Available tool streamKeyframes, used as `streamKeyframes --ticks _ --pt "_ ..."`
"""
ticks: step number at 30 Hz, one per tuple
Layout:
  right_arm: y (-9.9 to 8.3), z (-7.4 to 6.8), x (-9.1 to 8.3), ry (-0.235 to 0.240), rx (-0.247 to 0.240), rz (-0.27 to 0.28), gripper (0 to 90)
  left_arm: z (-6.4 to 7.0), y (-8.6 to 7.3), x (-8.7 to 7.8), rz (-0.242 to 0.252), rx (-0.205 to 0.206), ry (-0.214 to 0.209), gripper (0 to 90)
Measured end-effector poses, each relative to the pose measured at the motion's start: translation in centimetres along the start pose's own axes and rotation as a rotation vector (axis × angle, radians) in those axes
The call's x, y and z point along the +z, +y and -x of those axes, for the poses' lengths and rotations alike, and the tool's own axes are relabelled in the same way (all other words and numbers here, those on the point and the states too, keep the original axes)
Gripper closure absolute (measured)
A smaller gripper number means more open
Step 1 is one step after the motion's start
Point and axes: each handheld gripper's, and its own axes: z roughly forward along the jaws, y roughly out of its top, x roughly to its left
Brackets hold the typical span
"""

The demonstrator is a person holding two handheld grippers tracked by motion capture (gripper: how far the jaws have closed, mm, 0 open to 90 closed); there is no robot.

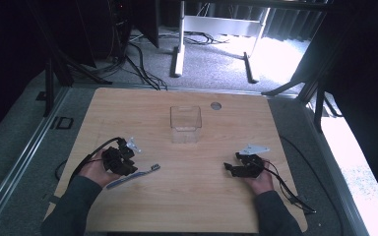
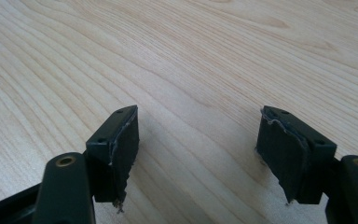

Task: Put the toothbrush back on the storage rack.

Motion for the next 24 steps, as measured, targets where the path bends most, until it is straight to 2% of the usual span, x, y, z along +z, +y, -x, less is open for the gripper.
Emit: streamKeyframes --ticks 24 --pt "0.00 0.01 0.00 -0.001 -0.001 0.001 29.1 0.10 0.62 0.83 -0.057 0.031 -0.008 72.4"
